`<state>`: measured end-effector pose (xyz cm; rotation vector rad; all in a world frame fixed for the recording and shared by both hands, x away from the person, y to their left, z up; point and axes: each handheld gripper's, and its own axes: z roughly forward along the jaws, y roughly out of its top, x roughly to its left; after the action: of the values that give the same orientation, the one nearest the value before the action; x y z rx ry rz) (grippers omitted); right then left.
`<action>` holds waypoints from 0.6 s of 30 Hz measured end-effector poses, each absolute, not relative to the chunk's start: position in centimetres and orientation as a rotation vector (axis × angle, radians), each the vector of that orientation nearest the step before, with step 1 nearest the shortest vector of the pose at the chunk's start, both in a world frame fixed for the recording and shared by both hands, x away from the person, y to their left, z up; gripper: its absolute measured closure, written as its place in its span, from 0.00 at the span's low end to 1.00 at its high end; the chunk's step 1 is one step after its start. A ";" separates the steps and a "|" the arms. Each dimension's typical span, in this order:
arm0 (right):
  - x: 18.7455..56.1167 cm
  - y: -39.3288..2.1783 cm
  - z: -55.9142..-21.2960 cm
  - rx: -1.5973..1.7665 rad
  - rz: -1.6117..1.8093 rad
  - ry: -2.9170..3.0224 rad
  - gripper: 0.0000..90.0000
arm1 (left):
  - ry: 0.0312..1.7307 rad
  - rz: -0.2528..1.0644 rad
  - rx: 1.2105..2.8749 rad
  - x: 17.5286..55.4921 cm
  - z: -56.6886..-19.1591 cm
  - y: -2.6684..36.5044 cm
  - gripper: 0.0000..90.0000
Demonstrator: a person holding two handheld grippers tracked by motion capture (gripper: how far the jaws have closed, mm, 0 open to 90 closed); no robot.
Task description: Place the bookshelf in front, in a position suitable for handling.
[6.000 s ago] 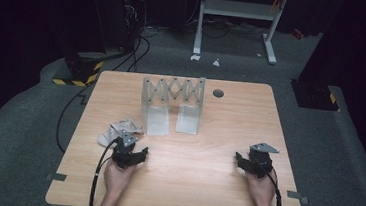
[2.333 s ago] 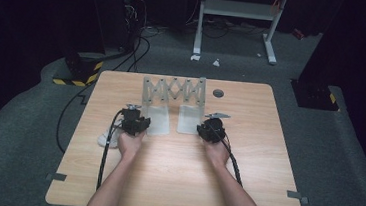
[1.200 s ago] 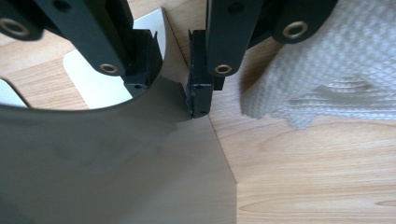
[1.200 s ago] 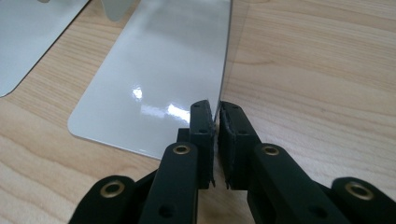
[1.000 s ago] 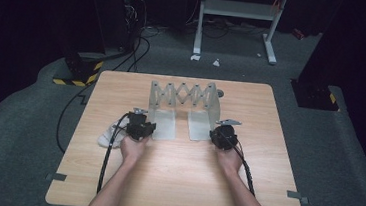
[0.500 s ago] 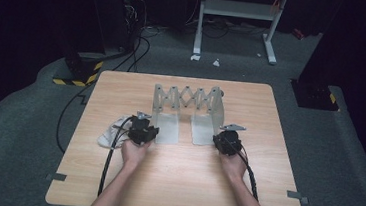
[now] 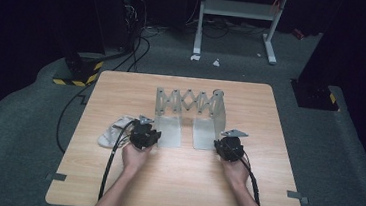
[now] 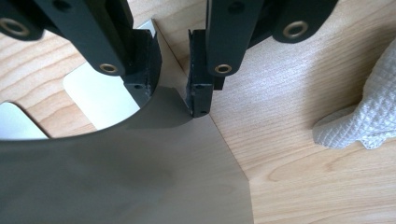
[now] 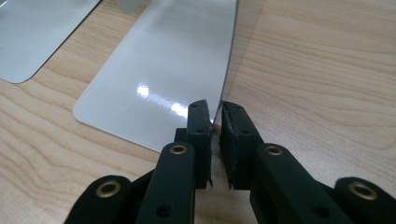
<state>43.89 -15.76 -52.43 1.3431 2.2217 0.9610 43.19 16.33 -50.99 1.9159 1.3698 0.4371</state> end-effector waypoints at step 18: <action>40.9 -16.6 -52.4 1.304 0.966 2.252 0.91 | 1.337 0.419 1.930 41.5 -51.0 15.9 0.85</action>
<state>40.88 -16.60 -52.42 1.3043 2.2523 0.9656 41.51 15.94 -51.04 1.9297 1.3367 0.4185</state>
